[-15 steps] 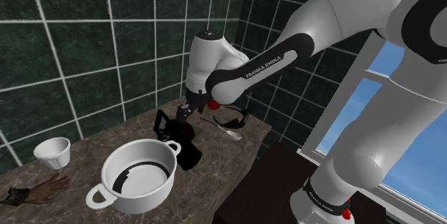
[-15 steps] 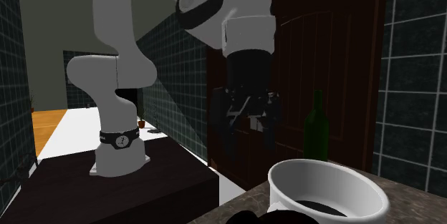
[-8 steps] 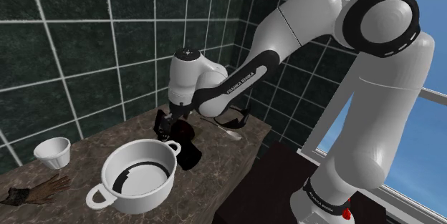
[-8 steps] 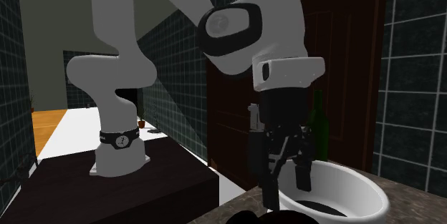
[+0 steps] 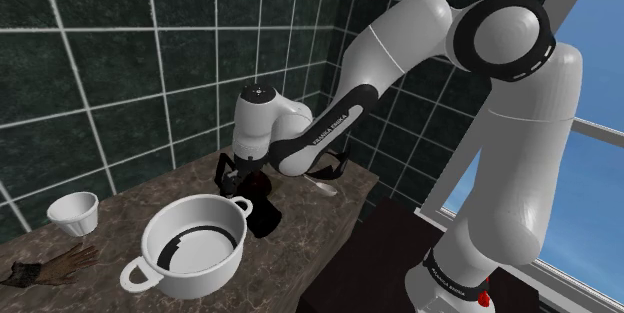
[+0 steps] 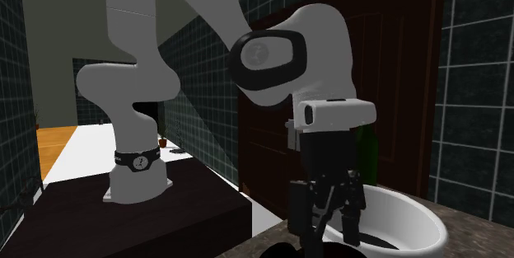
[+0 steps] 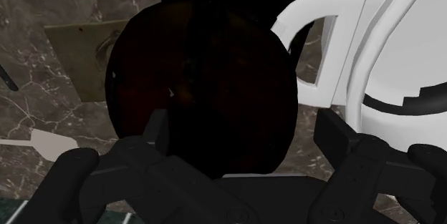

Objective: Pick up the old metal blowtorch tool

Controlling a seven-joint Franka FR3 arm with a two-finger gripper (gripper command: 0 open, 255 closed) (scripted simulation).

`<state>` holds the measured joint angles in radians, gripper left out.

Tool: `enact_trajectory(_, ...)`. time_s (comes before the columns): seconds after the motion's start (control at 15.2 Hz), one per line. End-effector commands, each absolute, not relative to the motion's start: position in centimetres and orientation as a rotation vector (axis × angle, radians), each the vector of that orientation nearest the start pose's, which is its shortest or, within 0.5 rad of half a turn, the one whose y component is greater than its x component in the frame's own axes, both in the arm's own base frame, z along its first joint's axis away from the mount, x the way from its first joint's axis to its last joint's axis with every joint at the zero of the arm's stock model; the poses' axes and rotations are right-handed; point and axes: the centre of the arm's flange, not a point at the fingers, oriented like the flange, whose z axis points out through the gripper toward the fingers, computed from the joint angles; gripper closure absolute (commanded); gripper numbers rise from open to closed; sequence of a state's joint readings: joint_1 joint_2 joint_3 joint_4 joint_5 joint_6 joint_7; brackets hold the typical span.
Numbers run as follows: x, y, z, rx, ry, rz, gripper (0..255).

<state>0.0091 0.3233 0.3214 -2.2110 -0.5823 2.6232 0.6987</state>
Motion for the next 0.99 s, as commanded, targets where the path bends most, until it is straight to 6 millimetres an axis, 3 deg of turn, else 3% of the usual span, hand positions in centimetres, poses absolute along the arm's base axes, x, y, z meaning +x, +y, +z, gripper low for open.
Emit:
enact_trajectory(0.0,52.7,19.4,24.6,-3.245,-0.166,-0.348,255)
enact_trajectory(0.59,52.7,19.4,24.5,-3.245,-0.166,-0.348,255)
enact_trajectory(0.92,52.7,19.4,27.1,-3.245,-0.166,-0.348,255)
